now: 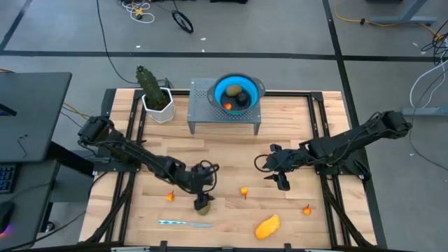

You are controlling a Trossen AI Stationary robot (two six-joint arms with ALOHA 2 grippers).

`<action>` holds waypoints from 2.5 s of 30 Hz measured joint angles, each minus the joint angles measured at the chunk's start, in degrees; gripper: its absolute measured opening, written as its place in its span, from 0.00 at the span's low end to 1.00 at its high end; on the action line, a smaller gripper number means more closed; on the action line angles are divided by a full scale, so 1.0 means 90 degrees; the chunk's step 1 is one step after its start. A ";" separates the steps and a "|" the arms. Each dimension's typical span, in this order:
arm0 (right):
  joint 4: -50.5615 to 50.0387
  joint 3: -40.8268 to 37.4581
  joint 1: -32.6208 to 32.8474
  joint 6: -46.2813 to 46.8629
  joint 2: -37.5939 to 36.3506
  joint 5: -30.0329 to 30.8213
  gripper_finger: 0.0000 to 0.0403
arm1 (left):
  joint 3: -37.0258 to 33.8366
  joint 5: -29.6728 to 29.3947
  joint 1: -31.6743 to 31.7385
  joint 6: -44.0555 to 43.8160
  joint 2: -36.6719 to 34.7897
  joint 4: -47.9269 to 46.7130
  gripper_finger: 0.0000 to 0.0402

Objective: Pick & Place Fruit
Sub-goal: Put the orange peach in the blue strainer bowl on the shelf

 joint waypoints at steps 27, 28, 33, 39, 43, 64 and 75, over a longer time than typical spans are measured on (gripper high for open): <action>0.0785 -0.0414 -0.0003 -0.0323 0.0014 0.0135 0.55 | 0.0493 0.0458 -0.1443 -0.3468 0.0007 -0.5206 0.79; 0.0808 -0.0414 -0.0003 -0.0335 0.0014 0.0136 0.55 | 0.0429 0.0492 -0.1493 -0.3608 0.0007 -0.5207 0.79; 0.0878 -0.0414 -0.0003 -0.0400 0.0014 0.0136 0.55 | 0.0229 0.0499 -0.1694 -0.4242 0.0007 -0.5137 0.79; 0.0901 -0.0414 -0.0003 -0.0410 0.0014 0.0134 0.55 | 0.0111 0.0312 -0.1841 -0.4535 0.0007 -0.4692 0.79; 0.0923 -0.0414 -0.0003 -0.0409 0.0014 0.0133 0.55 | 0.0099 0.0047 -0.1895 -0.4737 0.0015 -0.4664 0.79; 0.0930 -0.0417 -0.0003 -0.0385 0.0014 0.0131 0.55 | -0.0605 -0.0153 -0.1909 -0.5542 0.0036 -0.4058 0.70; 0.0967 -0.0417 -0.0003 -0.0164 0.0014 0.0123 0.55 | -0.0605 -0.0368 -0.1907 -0.5632 0.0036 -0.3984 0.42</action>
